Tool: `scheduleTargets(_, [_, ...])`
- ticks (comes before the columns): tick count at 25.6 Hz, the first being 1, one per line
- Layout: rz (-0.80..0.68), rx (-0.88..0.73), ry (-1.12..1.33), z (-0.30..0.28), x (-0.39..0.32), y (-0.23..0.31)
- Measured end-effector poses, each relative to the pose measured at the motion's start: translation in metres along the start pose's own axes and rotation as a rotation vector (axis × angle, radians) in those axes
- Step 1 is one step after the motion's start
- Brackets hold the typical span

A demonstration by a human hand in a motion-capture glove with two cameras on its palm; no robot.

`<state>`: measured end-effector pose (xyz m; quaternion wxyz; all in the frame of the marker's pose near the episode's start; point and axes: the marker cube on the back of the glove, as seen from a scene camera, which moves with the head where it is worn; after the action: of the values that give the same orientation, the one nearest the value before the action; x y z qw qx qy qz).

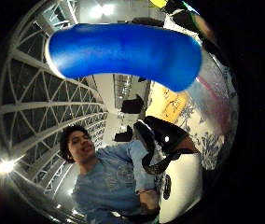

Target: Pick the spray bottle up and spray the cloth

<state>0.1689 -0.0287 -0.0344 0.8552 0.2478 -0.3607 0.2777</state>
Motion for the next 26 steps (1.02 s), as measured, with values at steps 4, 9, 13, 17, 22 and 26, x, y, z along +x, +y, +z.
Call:
scheduleTargets(4, [-0.015, 0.013, 0.001, 0.012, -0.004, -0.020])
scheduleTargets(9, [-0.062, 0.055, 0.072, 0.018, -0.008, -0.029])
scheduleTargets(13, [-0.090, 0.072, 0.136, 0.018, -0.016, -0.035])
scheduleTargets(17, [-0.090, -0.005, 0.221, 0.018, -0.043, -0.044])
scheduleTargets(22, [0.035, -0.214, 0.286, 0.030, -0.075, -0.062])
scheduleTargets(26, [0.123, -0.353, 0.339, 0.049, -0.083, -0.074])
